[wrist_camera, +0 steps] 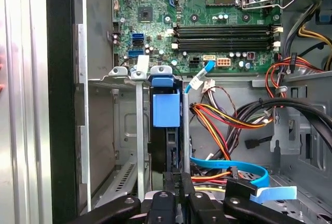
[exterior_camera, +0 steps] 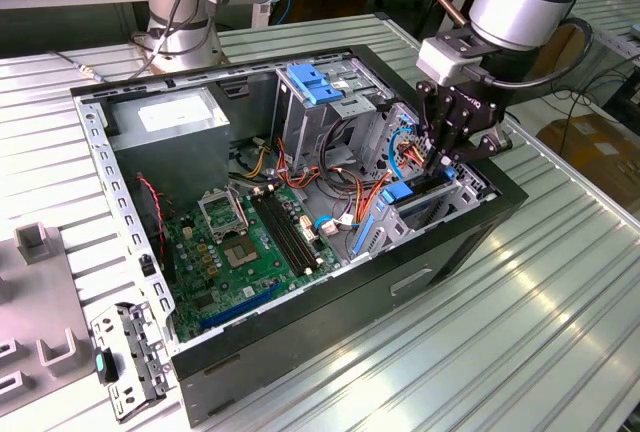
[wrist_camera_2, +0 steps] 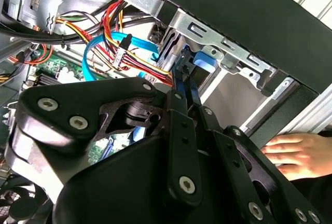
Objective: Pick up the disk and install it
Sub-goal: 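Insert the first disk wire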
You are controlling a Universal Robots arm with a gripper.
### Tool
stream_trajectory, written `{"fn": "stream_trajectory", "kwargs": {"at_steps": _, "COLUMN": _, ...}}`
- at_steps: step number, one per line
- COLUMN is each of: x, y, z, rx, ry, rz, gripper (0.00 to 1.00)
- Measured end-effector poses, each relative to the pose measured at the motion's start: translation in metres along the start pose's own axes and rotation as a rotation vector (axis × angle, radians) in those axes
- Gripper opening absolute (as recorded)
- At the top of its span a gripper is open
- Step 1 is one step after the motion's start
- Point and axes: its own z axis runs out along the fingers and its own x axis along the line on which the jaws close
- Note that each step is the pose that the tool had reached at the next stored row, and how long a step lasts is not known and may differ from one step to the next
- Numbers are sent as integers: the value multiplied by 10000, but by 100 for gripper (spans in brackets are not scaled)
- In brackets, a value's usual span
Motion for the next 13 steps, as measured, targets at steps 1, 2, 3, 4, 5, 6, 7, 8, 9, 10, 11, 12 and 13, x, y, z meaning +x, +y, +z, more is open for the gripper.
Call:
{"fn": "stream_trajectory", "kwargs": {"at_steps": 1, "x": 0, "y": 0, "z": 7, "rx": 0, "ry": 1, "rz": 0, "gripper": 16}}
{"fn": "stream_trajectory", "kwargs": {"at_steps": 2, "x": -1, "y": 0, "z": 14, "rx": 0, "ry": 0, "rz": 0, "gripper": 16}}
{"fn": "stream_trajectory", "kwargs": {"at_steps": 3, "x": -1, "y": 0, "z": 21, "rx": 0, "ry": 2, "rz": 0, "gripper": 16}}
{"fn": "stream_trajectory", "kwargs": {"at_steps": 4, "x": -1, "y": 0, "z": 21, "rx": 0, "ry": 3, "rz": 0, "gripper": 16}}
{"fn": "stream_trajectory", "kwargs": {"at_steps": 5, "x": -1, "y": 0, "z": 22, "rx": 0, "ry": 4, "rz": 0, "gripper": 16}}
{"fn": "stream_trajectory", "kwargs": {"at_steps": 6, "x": -1, "y": 0, "z": 25, "rx": 0, "ry": 2, "rz": 0, "gripper": 16}}
{"fn": "stream_trajectory", "kwargs": {"at_steps": 7, "x": -1, "y": 0, "z": 25, "rx": 0, "ry": 1, "rz": 0, "gripper": 16}}
{"fn": "stream_trajectory", "kwargs": {"at_steps": 8, "x": -1, "y": 0, "z": 26, "rx": 0, "ry": 2, "rz": 0, "gripper": 16}}
{"fn": "stream_trajectory", "kwargs": {"at_steps": 9, "x": -1, "y": 0, "z": 27, "rx": 0, "ry": 2, "rz": 0, "gripper": 16}}
{"fn": "stream_trajectory", "kwargs": {"at_steps": 10, "x": -1, "y": 0, "z": 28, "rx": 0, "ry": 1, "rz": 0, "gripper": 16}}
{"fn": "stream_trajectory", "kwargs": {"at_steps": 11, "x": -1, "y": 0, "z": 29, "rx": 0, "ry": -2, "rz": 0, "gripper": 18}}
{"fn": "stream_trajectory", "kwargs": {"at_steps": 12, "x": -1, "y": 0, "z": 29, "rx": 0, "ry": -4, "rz": 0, "gripper": 18}}
{"fn": "stream_trajectory", "kwargs": {"at_steps": 13, "x": 0, "y": 0, "z": 19, "rx": 0, "ry": -1, "rz": 0, "gripper": 18}}
